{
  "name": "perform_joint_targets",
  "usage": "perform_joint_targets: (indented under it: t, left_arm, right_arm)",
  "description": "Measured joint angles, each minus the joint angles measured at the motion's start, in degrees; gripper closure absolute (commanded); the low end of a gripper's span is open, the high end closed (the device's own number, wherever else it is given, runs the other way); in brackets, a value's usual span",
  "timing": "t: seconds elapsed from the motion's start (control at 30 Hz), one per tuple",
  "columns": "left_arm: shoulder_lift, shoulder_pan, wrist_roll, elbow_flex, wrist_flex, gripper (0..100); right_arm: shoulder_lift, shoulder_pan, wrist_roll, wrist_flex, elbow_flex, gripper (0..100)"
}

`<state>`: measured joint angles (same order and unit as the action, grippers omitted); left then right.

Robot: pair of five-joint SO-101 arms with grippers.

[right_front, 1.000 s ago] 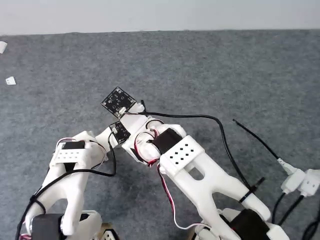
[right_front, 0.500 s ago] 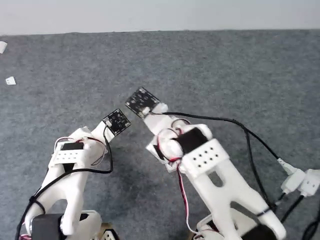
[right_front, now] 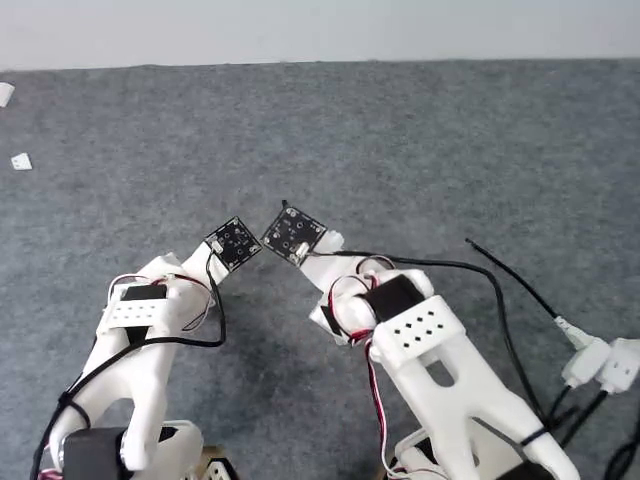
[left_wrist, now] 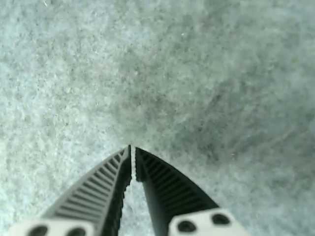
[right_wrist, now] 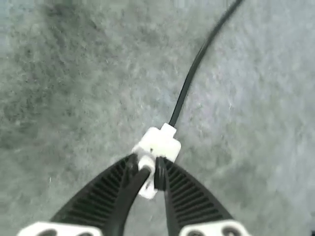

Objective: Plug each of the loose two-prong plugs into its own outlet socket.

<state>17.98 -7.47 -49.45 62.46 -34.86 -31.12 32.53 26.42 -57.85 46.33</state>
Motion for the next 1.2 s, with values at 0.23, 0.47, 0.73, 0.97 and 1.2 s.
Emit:
perform_joint_targets:
  t: [0.23,0.47,0.73,0.97,1.2]
  left_arm:
    - [0.0,0.0,0.0,0.0,0.0,99]
    - [0.0,-0.4,0.0,0.0,0.0,99]
    - [0.0,-0.5,0.0,0.0,0.0,99]
    - [0.0,-0.5,0.0,0.0,0.0,99]
    - [0.0,-0.5,0.0,0.0,0.0,99]
  right_arm:
    - [-0.3,-2.3,0.9,3.5,0.6,99.0]
    - [-0.3,-3.9,2.0,3.8,1.7,99.0]
    - [-0.8,-3.6,2.0,3.8,1.9,99.0]
    - [-0.8,-2.8,1.2,3.8,1.9,99.0]
    - [-0.8,-2.5,-0.1,4.8,2.0,99.0]
